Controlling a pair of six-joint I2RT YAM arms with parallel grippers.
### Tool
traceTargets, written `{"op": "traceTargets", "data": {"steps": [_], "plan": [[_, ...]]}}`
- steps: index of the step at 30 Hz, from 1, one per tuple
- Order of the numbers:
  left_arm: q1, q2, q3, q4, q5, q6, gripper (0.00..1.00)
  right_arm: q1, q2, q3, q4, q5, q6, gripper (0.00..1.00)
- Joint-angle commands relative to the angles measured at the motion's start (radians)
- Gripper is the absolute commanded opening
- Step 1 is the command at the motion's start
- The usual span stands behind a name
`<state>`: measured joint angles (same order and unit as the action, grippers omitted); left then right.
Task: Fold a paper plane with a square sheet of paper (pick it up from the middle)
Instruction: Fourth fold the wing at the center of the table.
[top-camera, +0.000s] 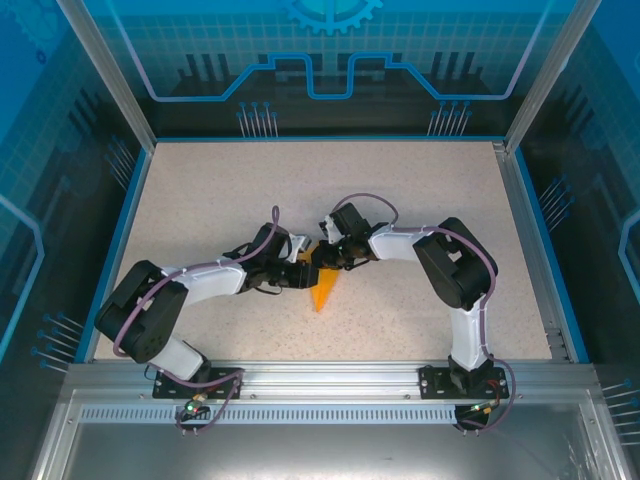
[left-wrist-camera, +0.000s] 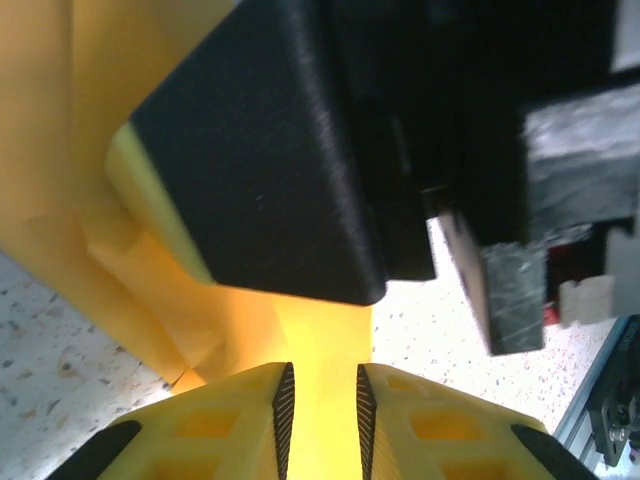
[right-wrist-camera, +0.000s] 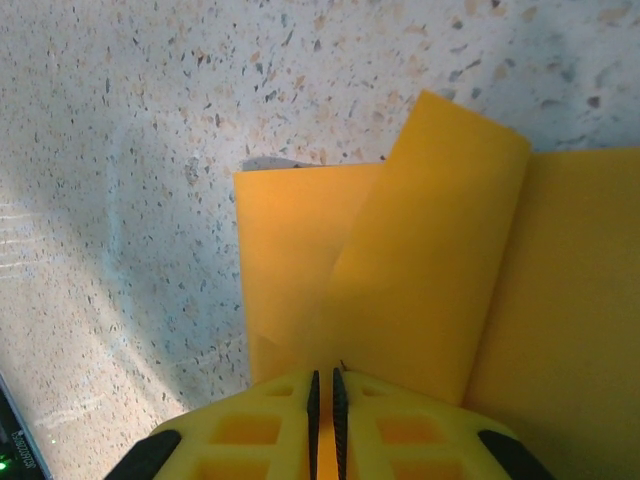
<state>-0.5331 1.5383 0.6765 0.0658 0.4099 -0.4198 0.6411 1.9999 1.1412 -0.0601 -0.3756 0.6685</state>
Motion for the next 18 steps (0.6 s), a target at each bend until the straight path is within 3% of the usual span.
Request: {"op": "traceTargets", "data": {"steps": [1, 9, 18], "plan": [[-0.013, 0.011, 0.012, 0.050, 0.044, 0.000, 0.26, 0.021, 0.033, 0.022, -0.050, -0.015, -0.004, 0.15], [-0.030, 0.079, 0.036, -0.007, 0.040, 0.073, 0.21, 0.020, 0.035, 0.026, -0.047, -0.035, 0.005, 0.15], [-0.031, 0.090, 0.025, 0.020, -0.070, 0.072, 0.18, 0.021, 0.021, 0.025, -0.066, -0.029, -0.001, 0.15]]}}
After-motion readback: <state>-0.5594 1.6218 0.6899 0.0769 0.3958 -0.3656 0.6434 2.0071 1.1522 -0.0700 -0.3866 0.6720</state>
